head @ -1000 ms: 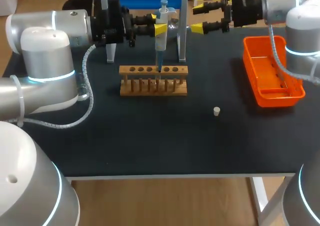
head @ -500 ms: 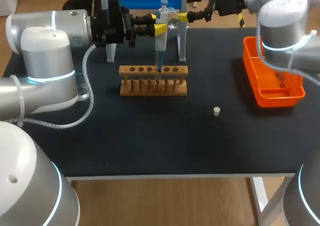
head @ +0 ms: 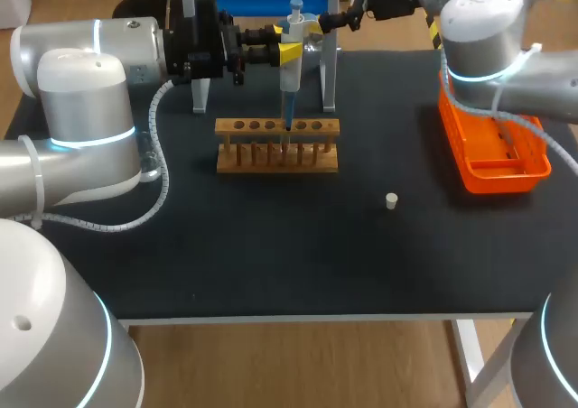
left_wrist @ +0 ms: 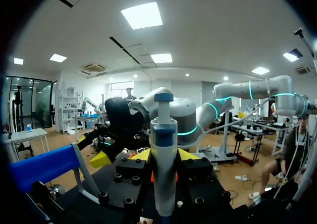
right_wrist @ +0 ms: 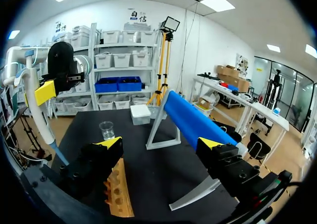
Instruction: Invert the test tube, pick up the pipette, mount the tip to pipette, aspirate from beaker and dispense into the tube, eject the tip, return the pipette, and cap with the stopper.
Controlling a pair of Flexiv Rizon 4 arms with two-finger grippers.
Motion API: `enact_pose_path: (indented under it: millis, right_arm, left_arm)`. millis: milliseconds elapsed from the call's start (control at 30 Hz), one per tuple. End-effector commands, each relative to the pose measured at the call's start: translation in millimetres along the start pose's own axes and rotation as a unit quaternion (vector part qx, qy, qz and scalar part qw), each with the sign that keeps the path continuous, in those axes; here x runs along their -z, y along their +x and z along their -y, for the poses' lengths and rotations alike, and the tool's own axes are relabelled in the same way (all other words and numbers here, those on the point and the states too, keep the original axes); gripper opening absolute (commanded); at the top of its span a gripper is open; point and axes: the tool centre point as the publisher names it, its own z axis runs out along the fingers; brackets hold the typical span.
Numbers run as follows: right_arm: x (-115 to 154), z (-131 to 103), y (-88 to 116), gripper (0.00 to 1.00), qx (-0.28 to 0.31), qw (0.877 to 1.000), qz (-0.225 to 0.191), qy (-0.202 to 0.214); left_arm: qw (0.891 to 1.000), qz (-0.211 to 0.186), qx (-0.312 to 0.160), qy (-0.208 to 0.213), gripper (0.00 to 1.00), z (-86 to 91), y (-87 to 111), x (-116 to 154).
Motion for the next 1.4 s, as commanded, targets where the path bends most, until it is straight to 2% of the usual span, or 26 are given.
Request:
enact_pose_path:
  millis: [33, 900, 1100, 1233, 1400]
  right_arm:
    - [-1, 0, -1, 1.00, 0.000, 1.000, -0.001, 0.001]
    - [-1, 0, -1, 1.00, 0.000, 1.000, -0.001, 0.001]
    - [-1, 0, -1, 1.00, 0.000, 1.000, -0.001, 0.001]
    - [-1, 0, -1, 1.00, 0.000, 1.000, -0.001, 0.001]
    - [-1, 0, -1, 1.00, 0.000, 1.000, -0.001, 0.001]
  left_arm:
    - [1.000, 0.000, 0.000, 0.000, 0.00, -0.1, -0.6, -1]
    - [1.000, 0.000, 0.000, 0.000, 0.00, -0.1, -0.6, -1]
    - [0.998, 0.065, 0.003, -0.008, 0.00, -0.4, -15.8, 41]
    - [0.993, 0.117, 0.000, -0.014, 0.00, 2.3, -28.8, 76]
    - [0.985, 0.170, -0.004, -0.025, 0.00, -0.3, -52.4, 106]
